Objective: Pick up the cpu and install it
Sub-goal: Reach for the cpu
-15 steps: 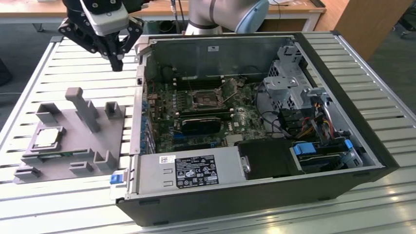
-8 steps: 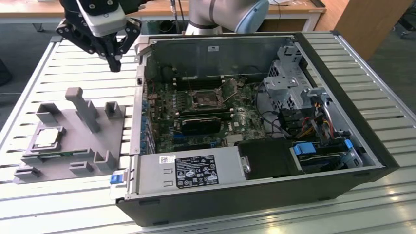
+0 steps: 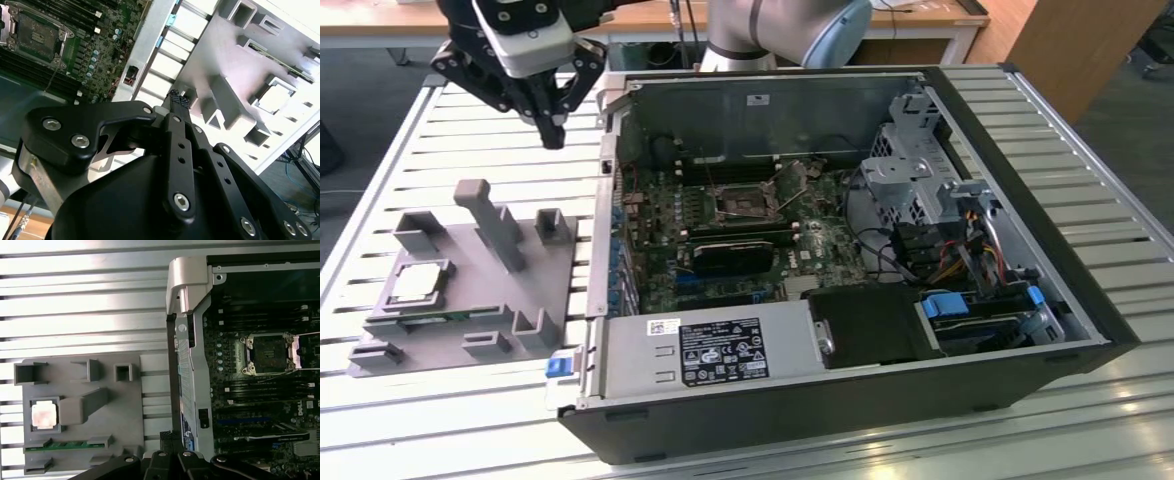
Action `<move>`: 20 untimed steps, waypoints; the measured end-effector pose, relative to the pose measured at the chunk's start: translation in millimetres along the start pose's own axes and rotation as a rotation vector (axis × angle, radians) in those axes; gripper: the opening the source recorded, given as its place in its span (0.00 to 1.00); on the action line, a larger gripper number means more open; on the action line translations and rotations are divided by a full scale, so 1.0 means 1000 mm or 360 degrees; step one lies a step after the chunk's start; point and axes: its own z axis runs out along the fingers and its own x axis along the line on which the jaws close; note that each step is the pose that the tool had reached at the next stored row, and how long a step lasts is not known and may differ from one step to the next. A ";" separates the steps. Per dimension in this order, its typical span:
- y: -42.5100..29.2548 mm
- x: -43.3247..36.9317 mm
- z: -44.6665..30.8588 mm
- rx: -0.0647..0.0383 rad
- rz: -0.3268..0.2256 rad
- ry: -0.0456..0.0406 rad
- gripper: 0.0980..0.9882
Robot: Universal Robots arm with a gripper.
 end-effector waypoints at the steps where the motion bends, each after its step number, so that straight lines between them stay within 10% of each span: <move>1: 0.0000 0.0006 0.0002 0.0000 0.0000 0.0001 0.01; 20: -0.0011 0.0109 0.0063 0.0002 0.0001 0.0029 0.01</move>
